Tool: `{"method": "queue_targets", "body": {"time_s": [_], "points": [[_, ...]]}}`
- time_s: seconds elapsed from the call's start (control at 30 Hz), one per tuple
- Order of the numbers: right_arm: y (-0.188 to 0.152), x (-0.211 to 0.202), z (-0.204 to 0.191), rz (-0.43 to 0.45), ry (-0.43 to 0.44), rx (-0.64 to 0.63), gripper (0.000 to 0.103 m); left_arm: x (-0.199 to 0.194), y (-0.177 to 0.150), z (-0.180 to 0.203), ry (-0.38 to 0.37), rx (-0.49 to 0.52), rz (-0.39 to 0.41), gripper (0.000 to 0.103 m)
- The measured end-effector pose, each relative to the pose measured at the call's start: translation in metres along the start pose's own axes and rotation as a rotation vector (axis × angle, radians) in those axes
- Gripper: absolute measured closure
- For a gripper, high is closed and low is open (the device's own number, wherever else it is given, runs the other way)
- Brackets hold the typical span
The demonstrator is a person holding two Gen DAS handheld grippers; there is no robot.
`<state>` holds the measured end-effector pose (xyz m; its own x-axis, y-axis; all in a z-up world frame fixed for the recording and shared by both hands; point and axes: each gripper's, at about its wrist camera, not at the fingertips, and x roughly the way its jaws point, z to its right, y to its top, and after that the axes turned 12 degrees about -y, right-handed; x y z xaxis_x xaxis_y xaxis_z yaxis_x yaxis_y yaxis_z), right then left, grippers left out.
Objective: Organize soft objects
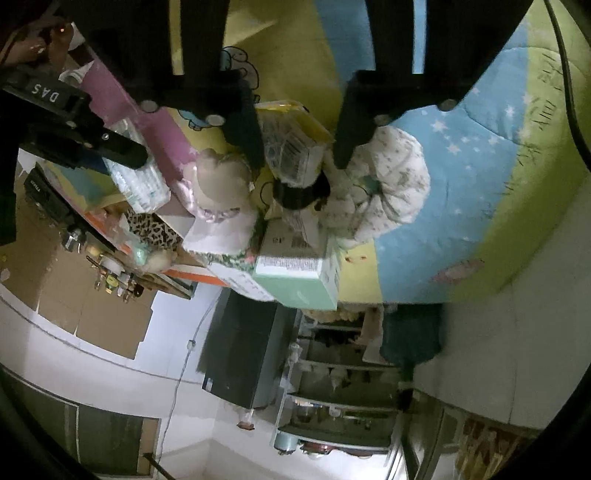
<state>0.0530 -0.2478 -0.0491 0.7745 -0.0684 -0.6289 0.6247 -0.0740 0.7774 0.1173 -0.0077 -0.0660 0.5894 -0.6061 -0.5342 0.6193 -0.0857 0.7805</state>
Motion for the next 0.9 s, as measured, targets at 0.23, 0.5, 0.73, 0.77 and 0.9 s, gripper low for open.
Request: {"method": "queue_targets", "body": {"time_s": [0.23,0.5,0.73,0.77,0.9], "points": [[0.0,0.0,-0.001,0.0,0.004,0.002,0.058,0.002,-0.003,-0.004,-0.038,-0.024,0.018,0.082],[0.003,-0.005,-0.005,0.029,0.022,0.003,0.058,-0.009,-0.004,-0.001,-0.024,-0.021,0.052,0.083],[0.01,-0.013,-0.01,0.063,0.034,-0.003,0.058,-0.032,0.002,0.007,-0.006,0.008,0.112,0.084],[0.011,-0.014,-0.01,0.066,0.036,-0.004,0.058,-0.034,0.004,0.008,-0.004,0.011,0.119,0.084],[0.015,-0.018,-0.013,0.081,0.045,-0.01,0.058,-0.044,0.007,0.012,-0.002,0.026,0.138,0.085]]}}
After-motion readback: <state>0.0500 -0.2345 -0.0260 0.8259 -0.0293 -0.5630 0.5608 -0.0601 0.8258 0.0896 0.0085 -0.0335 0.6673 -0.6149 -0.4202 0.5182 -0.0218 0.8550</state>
